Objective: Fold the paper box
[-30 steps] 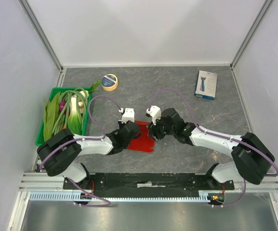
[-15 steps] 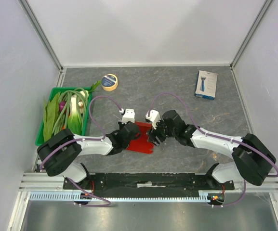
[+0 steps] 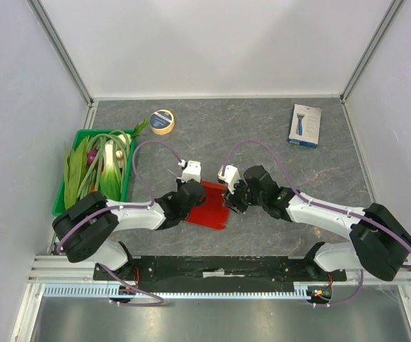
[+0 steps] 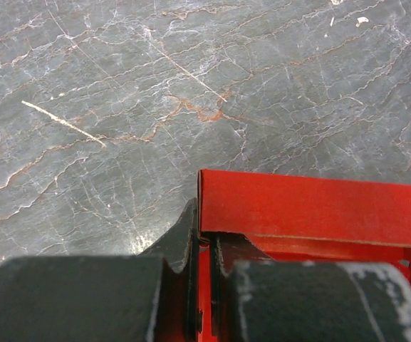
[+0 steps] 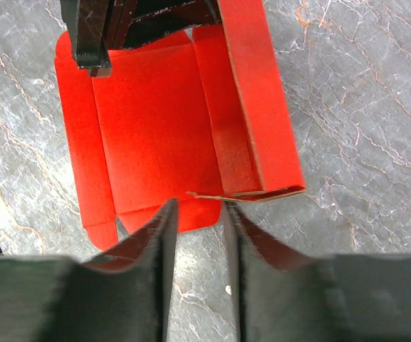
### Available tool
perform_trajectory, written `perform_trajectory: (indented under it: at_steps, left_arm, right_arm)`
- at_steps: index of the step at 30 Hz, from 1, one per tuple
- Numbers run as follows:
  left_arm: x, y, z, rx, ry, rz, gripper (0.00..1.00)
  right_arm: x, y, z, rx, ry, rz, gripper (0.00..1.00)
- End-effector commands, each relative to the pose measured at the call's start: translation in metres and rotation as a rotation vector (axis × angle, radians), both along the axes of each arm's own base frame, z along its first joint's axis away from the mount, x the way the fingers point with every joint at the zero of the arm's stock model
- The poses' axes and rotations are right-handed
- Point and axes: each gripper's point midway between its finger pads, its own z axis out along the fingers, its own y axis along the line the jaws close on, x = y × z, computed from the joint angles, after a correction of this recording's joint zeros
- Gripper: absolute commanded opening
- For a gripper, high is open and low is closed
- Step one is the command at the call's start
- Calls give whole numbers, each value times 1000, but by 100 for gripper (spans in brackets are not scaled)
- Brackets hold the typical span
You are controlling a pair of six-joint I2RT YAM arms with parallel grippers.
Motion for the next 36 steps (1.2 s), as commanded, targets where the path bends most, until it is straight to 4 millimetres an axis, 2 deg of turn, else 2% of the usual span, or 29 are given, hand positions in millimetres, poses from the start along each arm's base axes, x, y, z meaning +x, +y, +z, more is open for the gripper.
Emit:
perform_trajectory:
  at_steps: [1,3,4,6,9,11,13,15,17,18,20,21,23,24,26,27,29,32,34,36]
  left_arm:
    - [4,-18,22,-89,-43,-62,2]
    - [3,-18,23,-96,-43,-61,2]
    - [3,-18,24,-103,-42,-60,2]
    - [1,-20,25,-117,-39,-69,2]
    - [0,-23,26,-139,-31,-69,2]
    - [0,-23,26,-145,-30,-63,2]
    - [1,-22,27,-142,-34,-59,2]
    - [3,-20,27,-127,-43,-54,2]
    - [5,-15,22,-82,-31,-25,2]
    - [6,-13,20,-65,-27,-17,2]
    - [8,-9,15,-29,-14,7,2]
    - [8,-8,14,-26,-13,12,2]
    - [8,-7,11,-23,-8,19,2]
    - [8,-7,10,-19,-8,16,2]
    - [8,-6,10,-20,-10,18,2]
    - [9,-5,9,-20,-10,23,2]
    - [9,-3,9,-20,-10,20,2]
    - [9,-3,12,-25,-25,10,2]
    - [8,-1,12,-29,-27,8,2]
    - [9,-3,13,-40,-35,1,2]
  right_arm:
    - [2,14,22,81,-64,34,31]
    - [6,11,22,78,-71,4,14]
    - [12,9,23,71,-87,-33,10]
    - [16,9,25,76,-96,-63,16]
    - [29,4,28,60,-131,-180,19]
    - [40,-7,24,24,-155,-295,18]
    - [45,-10,26,14,-156,-336,13]
    - [39,-5,36,53,-129,-318,11]
    - [33,4,73,142,-109,-300,14]
    - [29,-2,77,120,-87,-317,16]
    - [33,-13,110,166,-109,-397,21]
    - [34,-27,107,116,-109,-452,21]
    - [41,-47,116,89,-123,-547,23]
    - [42,-63,108,40,-108,-616,28]
    - [55,-87,95,-21,-81,-712,28]
    - [55,-99,81,-66,-52,-751,28]
    - [63,-113,58,-129,-4,-781,29]
    - [62,-112,26,-256,47,-724,29]
    - [60,-101,7,-308,65,-628,29]
    - [61,-92,-1,-321,43,-571,29]
